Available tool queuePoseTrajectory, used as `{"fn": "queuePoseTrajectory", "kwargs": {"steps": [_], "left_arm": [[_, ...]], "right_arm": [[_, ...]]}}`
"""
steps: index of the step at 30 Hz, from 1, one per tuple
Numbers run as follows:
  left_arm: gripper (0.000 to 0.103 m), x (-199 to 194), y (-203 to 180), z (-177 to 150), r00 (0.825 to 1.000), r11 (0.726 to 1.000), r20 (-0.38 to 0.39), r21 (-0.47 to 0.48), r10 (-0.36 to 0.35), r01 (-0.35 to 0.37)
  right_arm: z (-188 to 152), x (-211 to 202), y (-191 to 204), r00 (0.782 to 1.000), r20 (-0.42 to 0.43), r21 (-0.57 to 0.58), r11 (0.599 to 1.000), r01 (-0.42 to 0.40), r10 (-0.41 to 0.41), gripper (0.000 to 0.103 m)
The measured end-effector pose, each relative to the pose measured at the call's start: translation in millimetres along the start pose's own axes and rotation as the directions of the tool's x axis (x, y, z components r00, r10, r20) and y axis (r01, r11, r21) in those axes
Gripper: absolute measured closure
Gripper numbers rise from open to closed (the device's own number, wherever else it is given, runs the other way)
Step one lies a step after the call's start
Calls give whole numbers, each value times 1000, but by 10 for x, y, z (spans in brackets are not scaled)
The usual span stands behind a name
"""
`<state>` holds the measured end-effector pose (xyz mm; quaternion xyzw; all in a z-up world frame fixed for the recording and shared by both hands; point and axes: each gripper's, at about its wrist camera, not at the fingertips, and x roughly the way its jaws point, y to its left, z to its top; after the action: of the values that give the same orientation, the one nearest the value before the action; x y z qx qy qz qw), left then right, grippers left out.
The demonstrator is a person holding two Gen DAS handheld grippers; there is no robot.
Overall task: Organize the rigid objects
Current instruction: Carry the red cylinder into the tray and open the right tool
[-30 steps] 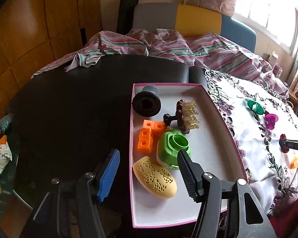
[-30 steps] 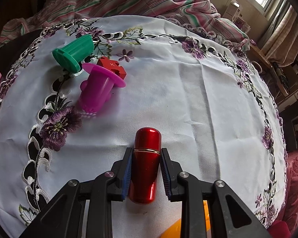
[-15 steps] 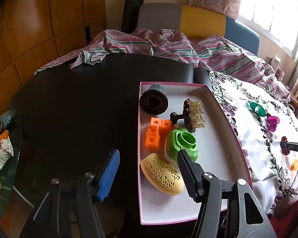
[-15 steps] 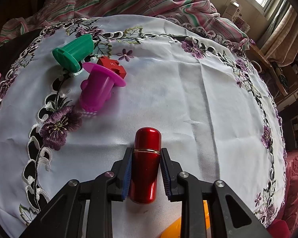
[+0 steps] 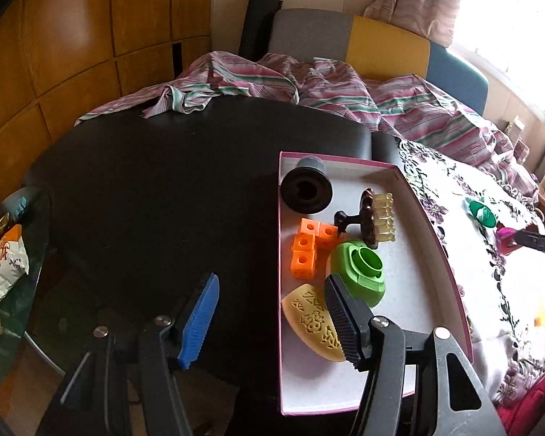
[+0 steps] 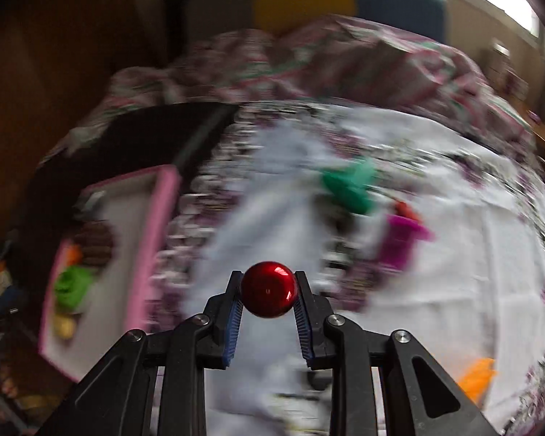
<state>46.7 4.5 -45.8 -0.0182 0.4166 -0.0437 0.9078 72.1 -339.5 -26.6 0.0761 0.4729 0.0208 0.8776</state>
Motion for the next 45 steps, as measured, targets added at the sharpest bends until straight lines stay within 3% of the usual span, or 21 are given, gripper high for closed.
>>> {"fn": "queuePoseTrajectory", "kwargs": {"steps": [5,12,17,19,22,35,45], "left_arm": [[42,0,29,-7,1000,1000,-2,-8,-3,3],[42,32,117,-16,1000,1000,-13,-29,-6,6],[42,92,156,-17,1000,999,-28,-42,-10,9],[42,96,161,-20,999,999,-31,-43,-12,11],[42,103,170,-23,999,999,-31,-43,-9,7],[42,50,156,-14,1000,999,-20,-40,-2,2],[42,-100,45,44,1000,1000,28,4,7,-7]], "right_arm": [[93,226,836,985,-46,-73,983,-168,165,77],[189,772,1341,981,-121,-87,982,-166,155,77],[278,1099,1411,979,-165,-103,985,-141,123,76],[292,1197,1398,976,-184,-89,987,-133,115,68],[302,1193,1332,976,-169,-56,988,-145,134,63],[144,945,1366,983,-130,-94,985,-144,131,60],[-22,565,1364,997,-10,-142,986,-82,81,60]]}}
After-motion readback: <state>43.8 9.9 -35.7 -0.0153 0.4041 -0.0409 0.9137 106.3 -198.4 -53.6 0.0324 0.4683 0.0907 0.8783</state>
